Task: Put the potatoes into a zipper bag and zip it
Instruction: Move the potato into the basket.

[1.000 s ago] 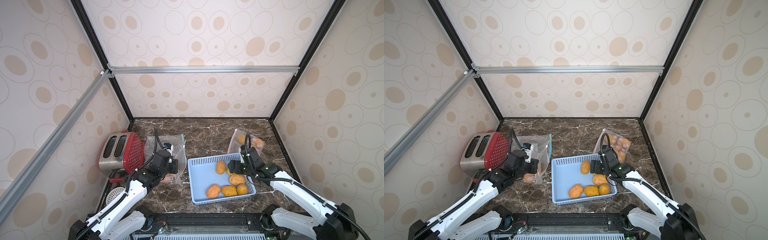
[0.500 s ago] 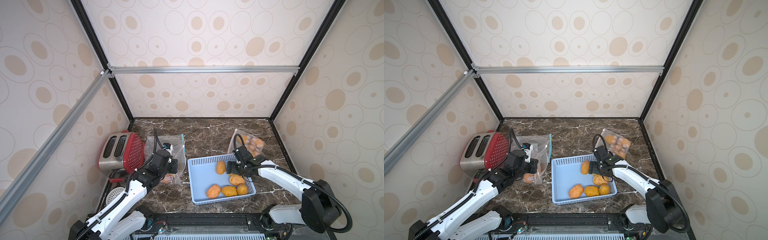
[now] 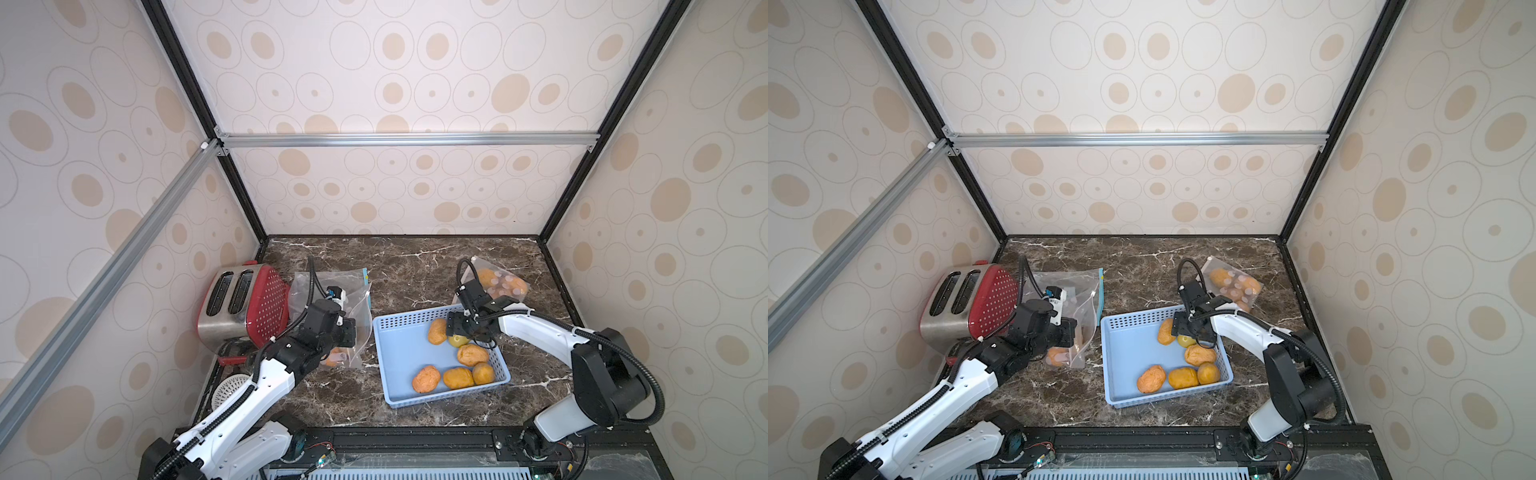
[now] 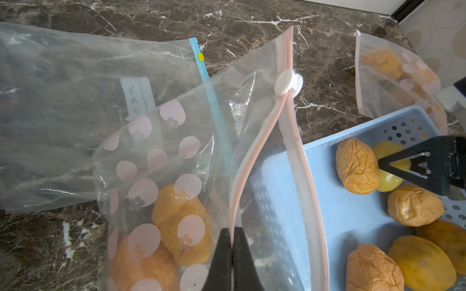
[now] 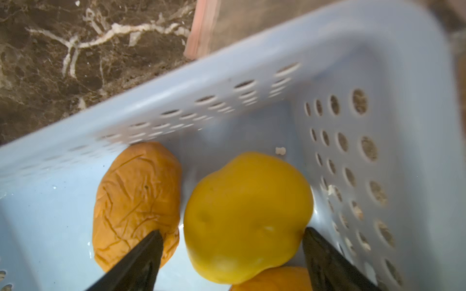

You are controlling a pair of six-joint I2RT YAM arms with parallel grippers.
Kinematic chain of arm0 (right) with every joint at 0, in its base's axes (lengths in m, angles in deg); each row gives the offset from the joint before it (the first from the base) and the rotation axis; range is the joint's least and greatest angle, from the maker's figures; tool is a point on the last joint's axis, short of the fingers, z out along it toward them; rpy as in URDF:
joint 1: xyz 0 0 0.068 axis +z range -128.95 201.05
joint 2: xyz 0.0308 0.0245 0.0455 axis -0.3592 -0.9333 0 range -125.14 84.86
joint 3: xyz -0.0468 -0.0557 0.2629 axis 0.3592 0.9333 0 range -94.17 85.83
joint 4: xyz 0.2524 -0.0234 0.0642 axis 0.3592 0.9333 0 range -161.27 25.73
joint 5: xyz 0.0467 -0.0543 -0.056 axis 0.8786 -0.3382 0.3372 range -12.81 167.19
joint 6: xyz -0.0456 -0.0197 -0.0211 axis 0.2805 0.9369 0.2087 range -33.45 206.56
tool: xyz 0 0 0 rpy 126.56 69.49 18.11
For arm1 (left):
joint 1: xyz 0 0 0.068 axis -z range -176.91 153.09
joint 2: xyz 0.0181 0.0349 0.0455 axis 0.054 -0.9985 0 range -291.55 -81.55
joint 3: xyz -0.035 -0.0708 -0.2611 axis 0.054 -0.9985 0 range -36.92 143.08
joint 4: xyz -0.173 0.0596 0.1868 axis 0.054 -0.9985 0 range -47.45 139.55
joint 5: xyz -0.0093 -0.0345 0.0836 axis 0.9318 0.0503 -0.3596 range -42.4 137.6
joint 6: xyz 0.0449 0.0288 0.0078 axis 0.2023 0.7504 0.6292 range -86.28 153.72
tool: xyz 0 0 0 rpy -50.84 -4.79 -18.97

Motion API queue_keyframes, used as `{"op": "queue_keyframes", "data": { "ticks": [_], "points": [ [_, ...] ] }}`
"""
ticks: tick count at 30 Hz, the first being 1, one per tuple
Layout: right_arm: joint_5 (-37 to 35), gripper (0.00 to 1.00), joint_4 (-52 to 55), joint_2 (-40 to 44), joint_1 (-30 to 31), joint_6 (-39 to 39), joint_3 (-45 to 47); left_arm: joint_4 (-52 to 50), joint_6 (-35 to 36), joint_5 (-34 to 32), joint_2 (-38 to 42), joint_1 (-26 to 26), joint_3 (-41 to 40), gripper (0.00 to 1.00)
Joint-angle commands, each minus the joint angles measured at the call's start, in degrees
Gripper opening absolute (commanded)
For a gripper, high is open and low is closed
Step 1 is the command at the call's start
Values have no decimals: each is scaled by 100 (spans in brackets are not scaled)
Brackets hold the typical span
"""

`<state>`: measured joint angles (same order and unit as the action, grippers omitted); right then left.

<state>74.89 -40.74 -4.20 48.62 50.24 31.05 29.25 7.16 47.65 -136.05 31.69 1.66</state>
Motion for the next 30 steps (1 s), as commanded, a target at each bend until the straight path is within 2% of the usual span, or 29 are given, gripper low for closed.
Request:
{"op": "queue_keyframes", "data": {
  "ticks": [1, 6, 15, 24, 30],
  "points": [
    [315, 86, -41, -213, 40, 69, -166, -71, -11, 3, -18, -45, 0, 0],
    [535, 85, -112, -439, 285, 201, -332, -73, -7, 21, -21, -54, 2, 0],
    [221, 84, -45, -893, 598, 537, -807, -80, -7, 3, -17, -58, -6, 0],
    [688, 85, -98, -1049, 1106, 1145, -1060, -80, -15, -5, -35, -61, -7, 0],
    [190, 89, 64, -1018, 1129, 1287, -1066, -93, -16, -10, -39, -65, -1, 0]
  ]
}}
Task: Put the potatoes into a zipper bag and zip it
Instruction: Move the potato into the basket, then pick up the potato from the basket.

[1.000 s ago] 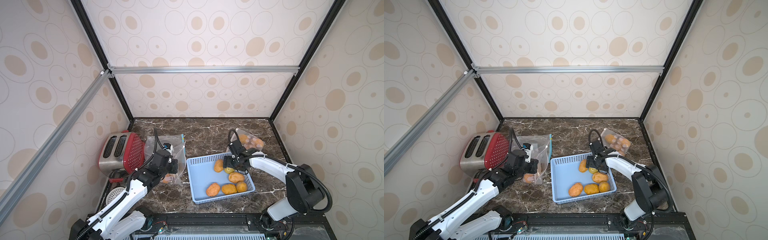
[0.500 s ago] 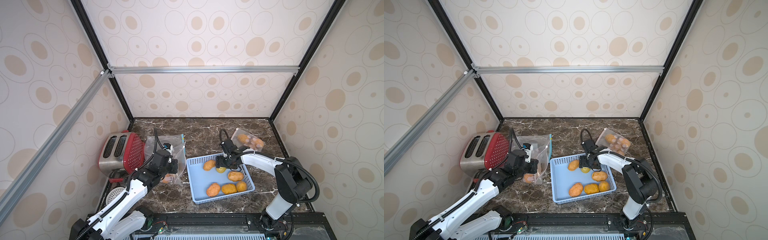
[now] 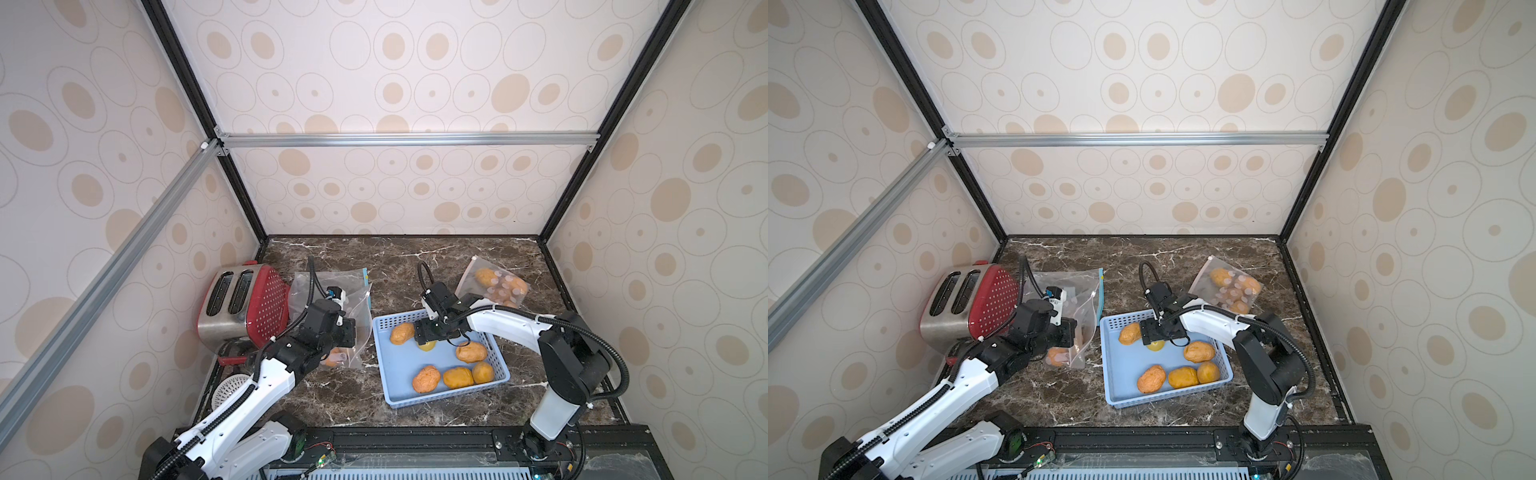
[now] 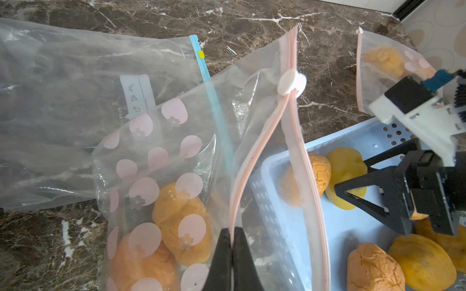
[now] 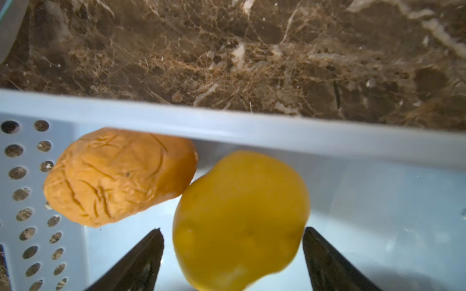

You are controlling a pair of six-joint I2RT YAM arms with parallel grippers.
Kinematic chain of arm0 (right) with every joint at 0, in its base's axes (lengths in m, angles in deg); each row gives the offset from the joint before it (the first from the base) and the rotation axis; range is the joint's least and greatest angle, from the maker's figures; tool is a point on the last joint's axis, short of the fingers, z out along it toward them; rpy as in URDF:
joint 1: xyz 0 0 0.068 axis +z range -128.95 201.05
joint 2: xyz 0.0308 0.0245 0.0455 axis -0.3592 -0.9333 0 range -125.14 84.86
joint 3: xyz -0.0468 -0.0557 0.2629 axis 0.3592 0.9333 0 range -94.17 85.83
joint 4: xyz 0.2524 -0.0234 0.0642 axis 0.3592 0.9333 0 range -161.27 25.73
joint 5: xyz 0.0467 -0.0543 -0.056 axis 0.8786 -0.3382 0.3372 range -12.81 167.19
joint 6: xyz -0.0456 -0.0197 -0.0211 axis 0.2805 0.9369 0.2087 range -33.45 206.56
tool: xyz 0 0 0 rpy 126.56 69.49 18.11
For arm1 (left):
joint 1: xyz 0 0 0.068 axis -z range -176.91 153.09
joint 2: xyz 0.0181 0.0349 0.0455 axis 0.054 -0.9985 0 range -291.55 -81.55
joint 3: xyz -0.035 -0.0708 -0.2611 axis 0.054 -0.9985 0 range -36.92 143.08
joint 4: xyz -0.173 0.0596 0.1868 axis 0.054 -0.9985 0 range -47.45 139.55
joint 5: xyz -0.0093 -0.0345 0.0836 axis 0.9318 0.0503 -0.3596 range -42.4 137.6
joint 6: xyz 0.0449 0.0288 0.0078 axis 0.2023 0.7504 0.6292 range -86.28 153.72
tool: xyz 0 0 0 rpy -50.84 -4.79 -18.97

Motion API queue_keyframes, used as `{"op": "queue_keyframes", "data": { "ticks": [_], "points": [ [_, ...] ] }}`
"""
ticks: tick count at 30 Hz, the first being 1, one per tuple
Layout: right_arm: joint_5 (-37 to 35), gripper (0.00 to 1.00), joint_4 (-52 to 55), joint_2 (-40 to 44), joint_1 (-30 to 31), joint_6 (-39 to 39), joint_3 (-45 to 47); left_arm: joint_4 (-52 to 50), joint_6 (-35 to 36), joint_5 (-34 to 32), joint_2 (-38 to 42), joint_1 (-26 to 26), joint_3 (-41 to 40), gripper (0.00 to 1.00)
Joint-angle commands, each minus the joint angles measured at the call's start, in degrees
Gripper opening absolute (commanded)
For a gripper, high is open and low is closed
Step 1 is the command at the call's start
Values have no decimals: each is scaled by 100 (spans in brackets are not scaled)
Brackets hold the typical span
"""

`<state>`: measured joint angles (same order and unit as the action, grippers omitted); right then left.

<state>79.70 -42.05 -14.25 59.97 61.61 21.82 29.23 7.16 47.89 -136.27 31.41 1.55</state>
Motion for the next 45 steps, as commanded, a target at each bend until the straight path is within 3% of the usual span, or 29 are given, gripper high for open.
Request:
{"op": "queue_keyframes", "data": {
  "ticks": [1, 12, 22, 31, 45],
  "points": [
    [-383, 90, 207, -3, -7, 142, -143, -87, -15, -34, -14, -29, 7, 0],
    [-547, 94, 63, -204, -23, -466, -190, -87, -6, -30, -22, -44, 6, 0],
    [-1112, 100, 254, -111, -84, -410, -71, -95, -9, -30, -33, -38, 4, 0],
    [-523, 100, -94, 332, -122, -268, 250, -89, -6, -30, -57, -42, 8, 0],
    [-593, 99, -671, 420, -275, -1666, 531, -87, -13, -12, -56, -45, 10, 0]
  ]
}}
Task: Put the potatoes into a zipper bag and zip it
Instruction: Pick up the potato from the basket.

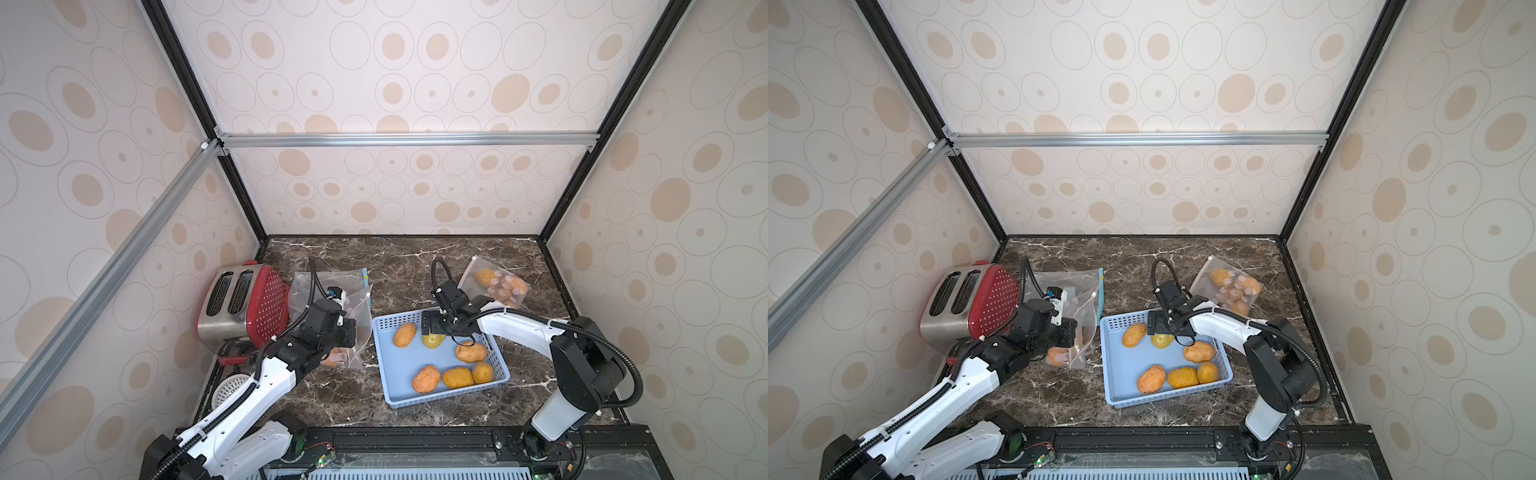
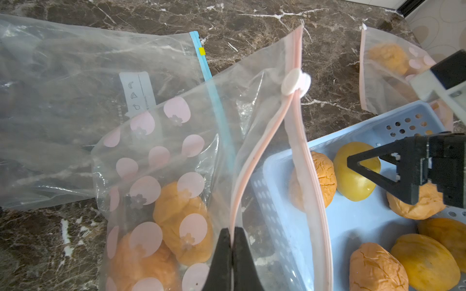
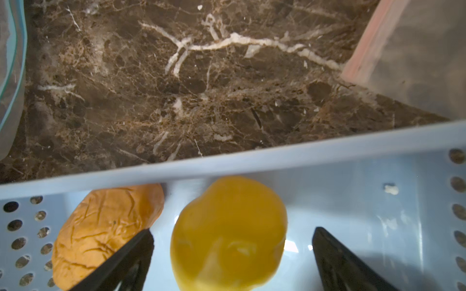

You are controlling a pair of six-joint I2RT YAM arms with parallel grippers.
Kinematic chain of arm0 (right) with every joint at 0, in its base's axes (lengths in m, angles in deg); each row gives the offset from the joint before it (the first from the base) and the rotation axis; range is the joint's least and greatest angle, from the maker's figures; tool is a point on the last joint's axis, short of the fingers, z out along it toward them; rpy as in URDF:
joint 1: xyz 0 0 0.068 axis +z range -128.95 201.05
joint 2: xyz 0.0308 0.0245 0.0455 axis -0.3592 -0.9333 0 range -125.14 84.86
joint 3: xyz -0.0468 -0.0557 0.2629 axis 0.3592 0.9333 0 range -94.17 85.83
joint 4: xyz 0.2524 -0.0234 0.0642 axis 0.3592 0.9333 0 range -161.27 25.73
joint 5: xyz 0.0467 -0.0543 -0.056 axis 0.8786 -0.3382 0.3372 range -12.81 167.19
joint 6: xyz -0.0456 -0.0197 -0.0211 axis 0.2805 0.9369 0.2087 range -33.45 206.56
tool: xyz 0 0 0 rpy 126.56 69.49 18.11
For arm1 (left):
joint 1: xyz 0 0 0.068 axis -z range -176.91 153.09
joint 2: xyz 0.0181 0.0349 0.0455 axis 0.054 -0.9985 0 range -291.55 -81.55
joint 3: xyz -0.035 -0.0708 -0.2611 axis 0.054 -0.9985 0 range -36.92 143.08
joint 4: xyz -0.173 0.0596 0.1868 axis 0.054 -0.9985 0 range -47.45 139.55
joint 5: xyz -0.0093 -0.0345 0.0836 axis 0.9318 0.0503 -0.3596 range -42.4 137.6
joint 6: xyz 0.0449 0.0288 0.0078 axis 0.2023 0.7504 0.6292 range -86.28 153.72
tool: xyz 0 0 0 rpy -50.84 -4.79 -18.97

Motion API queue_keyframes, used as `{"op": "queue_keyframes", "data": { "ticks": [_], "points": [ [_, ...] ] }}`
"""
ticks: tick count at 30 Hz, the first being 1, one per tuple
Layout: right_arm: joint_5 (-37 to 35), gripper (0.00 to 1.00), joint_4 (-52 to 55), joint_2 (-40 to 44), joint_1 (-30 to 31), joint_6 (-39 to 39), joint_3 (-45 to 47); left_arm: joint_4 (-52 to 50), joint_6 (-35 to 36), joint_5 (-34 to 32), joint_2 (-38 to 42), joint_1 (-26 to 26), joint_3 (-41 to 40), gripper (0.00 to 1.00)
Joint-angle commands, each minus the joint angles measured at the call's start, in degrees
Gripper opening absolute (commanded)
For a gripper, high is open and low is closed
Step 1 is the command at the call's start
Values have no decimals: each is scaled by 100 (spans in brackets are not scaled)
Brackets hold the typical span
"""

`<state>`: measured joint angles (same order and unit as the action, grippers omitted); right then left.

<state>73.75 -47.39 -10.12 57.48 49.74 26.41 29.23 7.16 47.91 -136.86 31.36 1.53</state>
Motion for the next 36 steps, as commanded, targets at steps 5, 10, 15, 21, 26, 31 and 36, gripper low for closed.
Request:
{"op": "queue_keyframes", "data": {
  "ticks": [5, 10, 15, 21, 26, 31, 36],
  "points": [
    [151, 93, -154, -311, -39, -654, -7, -87, -11, -14, 3, -41, 12, 0],
    [368, 89, -81, -578, -39, -752, -57, -92, -12, -8, -6, -42, 9, 0],
    [292, 86, -70, -669, -39, -731, -35, -78, 0, 20, -28, -41, 7, 0],
    [230, 69, 17, -650, -40, -635, -98, -76, 5, 30, -33, -52, 12, 0],
    [186, 49, 51, -425, -39, -465, -69, -73, 2, 39, -33, -51, 8, 0],
    [272, 43, -140, 1, -42, -232, 135, -74, 2, 45, -31, -53, 2, 0],
    [306, 42, -339, 424, -39, -161, 366, -78, 2, 39, -24, -61, 8, 0]
  ]
}}
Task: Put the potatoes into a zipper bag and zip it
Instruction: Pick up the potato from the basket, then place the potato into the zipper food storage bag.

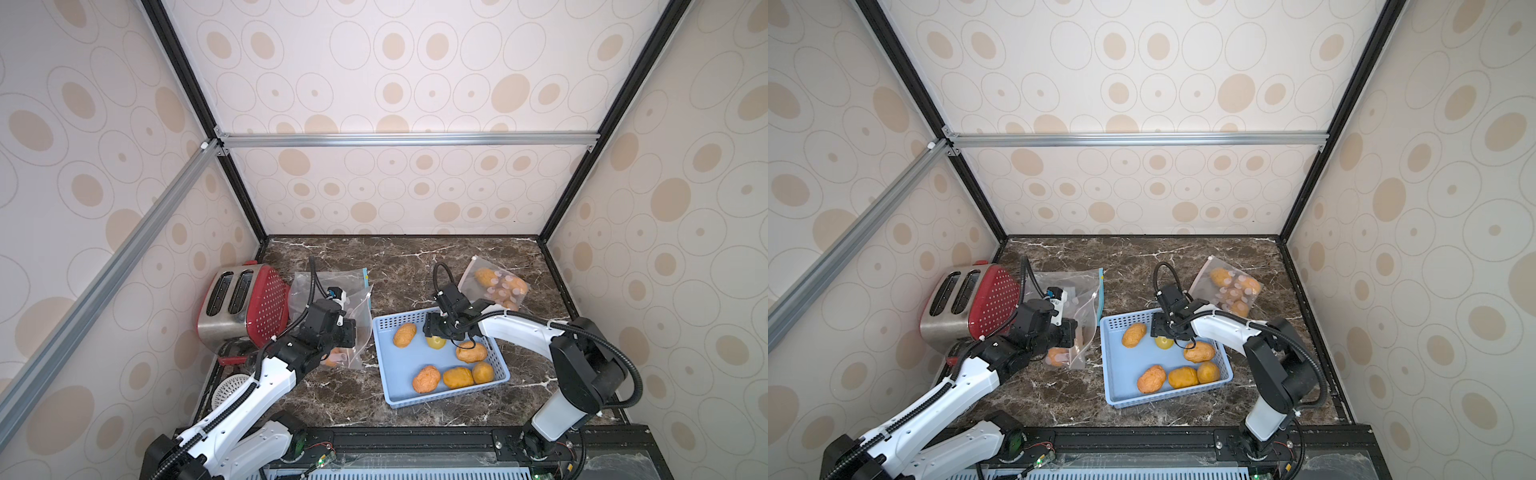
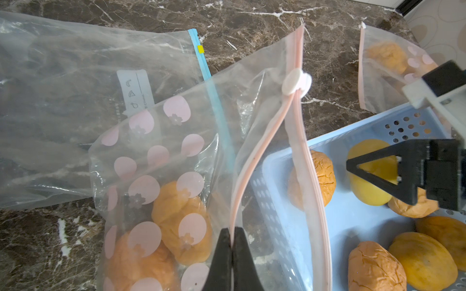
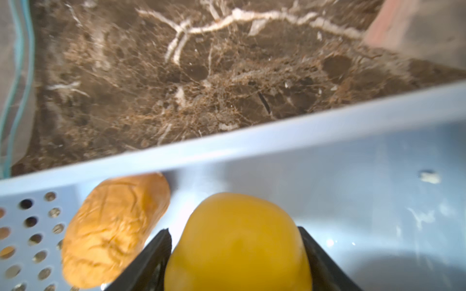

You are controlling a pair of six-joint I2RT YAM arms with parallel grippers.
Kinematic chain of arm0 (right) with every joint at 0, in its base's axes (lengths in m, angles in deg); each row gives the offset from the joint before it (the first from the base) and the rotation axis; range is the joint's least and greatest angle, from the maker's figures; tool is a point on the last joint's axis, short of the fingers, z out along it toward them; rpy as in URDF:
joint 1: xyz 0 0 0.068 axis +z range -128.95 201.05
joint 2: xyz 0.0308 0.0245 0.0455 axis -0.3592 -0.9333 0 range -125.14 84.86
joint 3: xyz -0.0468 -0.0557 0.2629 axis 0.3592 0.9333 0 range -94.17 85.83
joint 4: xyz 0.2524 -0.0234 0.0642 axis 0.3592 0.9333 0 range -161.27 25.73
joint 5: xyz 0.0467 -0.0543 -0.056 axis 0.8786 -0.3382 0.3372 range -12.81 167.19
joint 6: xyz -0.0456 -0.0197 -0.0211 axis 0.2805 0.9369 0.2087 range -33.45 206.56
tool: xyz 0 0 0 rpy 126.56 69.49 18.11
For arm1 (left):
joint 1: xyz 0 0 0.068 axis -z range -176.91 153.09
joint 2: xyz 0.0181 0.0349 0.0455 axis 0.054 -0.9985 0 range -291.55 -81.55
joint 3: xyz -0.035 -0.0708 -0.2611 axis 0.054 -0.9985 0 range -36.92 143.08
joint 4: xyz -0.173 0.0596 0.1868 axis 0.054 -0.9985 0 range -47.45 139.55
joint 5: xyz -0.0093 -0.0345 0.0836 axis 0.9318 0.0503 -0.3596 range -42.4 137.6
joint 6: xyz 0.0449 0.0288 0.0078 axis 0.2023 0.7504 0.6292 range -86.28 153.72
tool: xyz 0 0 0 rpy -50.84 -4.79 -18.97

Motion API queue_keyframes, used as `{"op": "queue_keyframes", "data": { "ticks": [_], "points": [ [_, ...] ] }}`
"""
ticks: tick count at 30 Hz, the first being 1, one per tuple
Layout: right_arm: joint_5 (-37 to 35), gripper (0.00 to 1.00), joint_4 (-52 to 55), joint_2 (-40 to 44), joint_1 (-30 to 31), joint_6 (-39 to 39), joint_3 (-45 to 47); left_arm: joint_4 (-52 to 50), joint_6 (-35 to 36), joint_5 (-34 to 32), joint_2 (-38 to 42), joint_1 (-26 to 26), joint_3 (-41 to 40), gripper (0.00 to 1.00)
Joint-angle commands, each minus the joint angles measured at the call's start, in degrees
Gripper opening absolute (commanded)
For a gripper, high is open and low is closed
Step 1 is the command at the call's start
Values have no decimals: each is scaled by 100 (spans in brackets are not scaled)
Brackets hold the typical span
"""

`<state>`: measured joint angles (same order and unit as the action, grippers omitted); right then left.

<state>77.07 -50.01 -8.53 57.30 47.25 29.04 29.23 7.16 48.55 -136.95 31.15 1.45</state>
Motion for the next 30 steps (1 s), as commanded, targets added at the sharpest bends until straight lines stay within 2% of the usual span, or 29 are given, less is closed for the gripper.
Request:
{"op": "queue_keyframes", "data": {
  "ticks": [1, 8, 12, 21, 26, 30],
  "points": [
    [-9, 41, -80, 314, -28, 105, 120, -77, -4, -29, -11, -37, 8, 0],
    [449, 41, -515, 936, 99, 207, 199, -54, 11, 36, -15, -41, 6, 0],
    [549, 41, -944, 1099, 474, 192, -14, -62, 7, 37, -15, -39, 12, 0],
    [307, 39, -2546, 610, 1463, 66, -606, -2, 18, 164, 11, -46, 5, 0],
    [247, 39, -3270, 255, 1651, -54, -827, 23, 28, 243, 26, -59, 3, 0],
    [275, 39, -3212, -14, 1705, -66, -1131, 69, 35, 341, 46, -84, -10, 0]
  ]
}}
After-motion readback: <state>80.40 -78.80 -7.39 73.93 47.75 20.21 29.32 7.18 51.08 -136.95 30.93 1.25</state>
